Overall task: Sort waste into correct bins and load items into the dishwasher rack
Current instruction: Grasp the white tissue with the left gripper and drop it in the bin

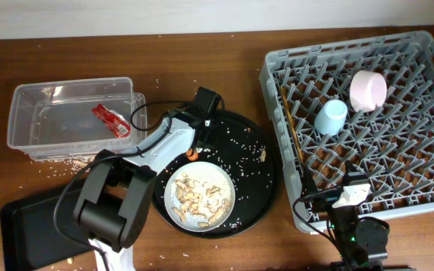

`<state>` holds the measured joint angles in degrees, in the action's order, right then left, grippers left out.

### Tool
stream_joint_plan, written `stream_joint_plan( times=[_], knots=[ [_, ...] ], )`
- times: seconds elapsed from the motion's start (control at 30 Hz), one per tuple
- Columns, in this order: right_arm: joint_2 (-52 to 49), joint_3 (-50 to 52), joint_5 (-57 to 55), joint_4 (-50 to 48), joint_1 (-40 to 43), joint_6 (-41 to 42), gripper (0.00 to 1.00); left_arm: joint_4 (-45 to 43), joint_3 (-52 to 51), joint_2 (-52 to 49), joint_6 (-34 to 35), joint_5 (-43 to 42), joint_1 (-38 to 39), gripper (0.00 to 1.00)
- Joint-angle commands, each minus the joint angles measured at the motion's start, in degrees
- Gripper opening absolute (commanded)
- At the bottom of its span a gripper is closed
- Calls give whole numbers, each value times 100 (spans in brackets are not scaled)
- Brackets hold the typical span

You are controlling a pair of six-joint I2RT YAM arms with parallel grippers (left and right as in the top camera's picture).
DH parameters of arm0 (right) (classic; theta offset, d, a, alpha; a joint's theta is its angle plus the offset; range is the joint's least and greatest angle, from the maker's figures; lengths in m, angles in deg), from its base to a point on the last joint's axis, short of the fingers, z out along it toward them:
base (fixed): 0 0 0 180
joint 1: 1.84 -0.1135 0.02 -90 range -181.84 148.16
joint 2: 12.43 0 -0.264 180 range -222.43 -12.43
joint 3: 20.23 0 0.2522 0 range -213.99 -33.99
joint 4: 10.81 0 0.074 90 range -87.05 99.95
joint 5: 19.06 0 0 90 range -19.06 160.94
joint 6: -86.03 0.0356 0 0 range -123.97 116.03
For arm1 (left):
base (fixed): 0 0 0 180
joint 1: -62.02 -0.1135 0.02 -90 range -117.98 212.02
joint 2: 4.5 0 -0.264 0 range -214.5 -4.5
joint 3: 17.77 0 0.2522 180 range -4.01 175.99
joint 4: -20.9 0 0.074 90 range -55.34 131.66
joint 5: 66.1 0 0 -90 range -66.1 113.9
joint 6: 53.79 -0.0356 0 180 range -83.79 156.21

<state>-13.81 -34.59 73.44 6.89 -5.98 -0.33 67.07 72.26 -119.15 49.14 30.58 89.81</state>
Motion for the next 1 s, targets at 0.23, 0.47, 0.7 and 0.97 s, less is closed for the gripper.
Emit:
stream_joint_plan(
  times=[0.23,0.47,0.7,0.97],
  knots=[
    [33,28,50,22,42,24,98,2197,1615,1344,186,525,-1165,0],
    [33,28,50,22,42,24,98,2133,1558,1021,264,90,-2470,21],
    [33,28,50,22,42,24,98,2181,1641,990,-87,-1338,-2402,71],
    [33,28,50,22,42,24,98,2461,1373,752,693,-1047,-1117,66]
  ],
)
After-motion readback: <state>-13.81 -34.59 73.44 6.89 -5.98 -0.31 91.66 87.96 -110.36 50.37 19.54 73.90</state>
